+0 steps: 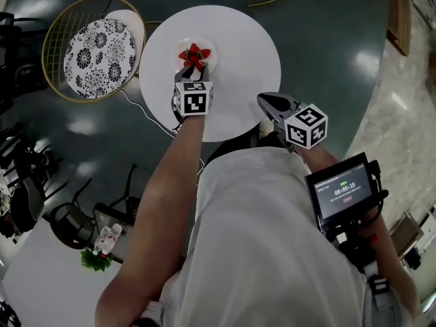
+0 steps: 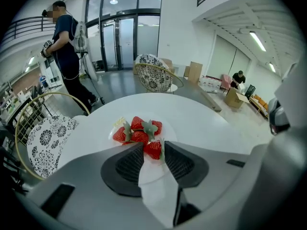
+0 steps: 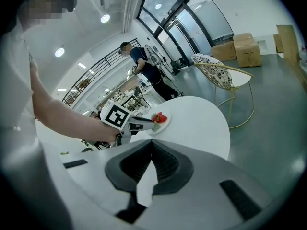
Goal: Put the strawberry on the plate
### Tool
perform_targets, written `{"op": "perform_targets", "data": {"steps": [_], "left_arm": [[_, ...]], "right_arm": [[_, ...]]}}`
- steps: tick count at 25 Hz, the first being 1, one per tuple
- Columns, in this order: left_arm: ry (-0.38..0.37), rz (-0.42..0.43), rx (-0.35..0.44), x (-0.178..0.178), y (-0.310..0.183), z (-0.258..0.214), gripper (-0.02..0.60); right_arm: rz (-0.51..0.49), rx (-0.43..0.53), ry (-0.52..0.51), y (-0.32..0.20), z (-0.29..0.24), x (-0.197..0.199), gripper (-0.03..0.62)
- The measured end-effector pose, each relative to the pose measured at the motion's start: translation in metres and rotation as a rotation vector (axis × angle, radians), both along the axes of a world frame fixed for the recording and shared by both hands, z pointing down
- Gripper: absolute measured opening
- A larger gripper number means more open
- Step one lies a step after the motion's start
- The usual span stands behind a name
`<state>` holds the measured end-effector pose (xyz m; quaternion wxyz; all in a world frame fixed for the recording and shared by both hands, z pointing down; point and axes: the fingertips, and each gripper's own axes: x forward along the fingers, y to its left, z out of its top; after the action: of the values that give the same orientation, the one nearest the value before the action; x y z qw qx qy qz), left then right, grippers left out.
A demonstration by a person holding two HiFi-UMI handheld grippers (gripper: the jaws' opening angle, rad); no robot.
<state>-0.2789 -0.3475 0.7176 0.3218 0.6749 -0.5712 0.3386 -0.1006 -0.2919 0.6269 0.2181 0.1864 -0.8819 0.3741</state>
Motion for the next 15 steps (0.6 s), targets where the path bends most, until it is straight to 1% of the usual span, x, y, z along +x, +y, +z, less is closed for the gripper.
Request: {"op": "perform_targets", "data": {"steps": [2,3,7,11,15], "left_arm": [[0.004,-0.007,0.019,-0.001,0.000,-0.004,0.116],[0.007,-0.011,0.029,-0.001,0.001,-0.007,0.135],[0.020,-0.035,0.076,-0.001,0.010,-0.025,0.138],[0.043,-0.070,0.136,-0.002,0.033,-0.048,0.138],[0.064,-0.132,0.193,-0.004,0.063,-0.062,0.132]], "right_arm": [[-0.001,0.002,-0.001,0.000,0.001,0.000,0.006],[-0.001,0.003,-0.002,0.000,0.000,0.001,0.006],[-0.007,0.015,-0.017,-0.004,-0.003,0.000,0.008],[-0.037,0.045,-0.045,-0.007,-0.008,-0.006,0.006],[-0.079,0.082,-0.078,-0.010,-0.013,-0.013,0.006]]}}
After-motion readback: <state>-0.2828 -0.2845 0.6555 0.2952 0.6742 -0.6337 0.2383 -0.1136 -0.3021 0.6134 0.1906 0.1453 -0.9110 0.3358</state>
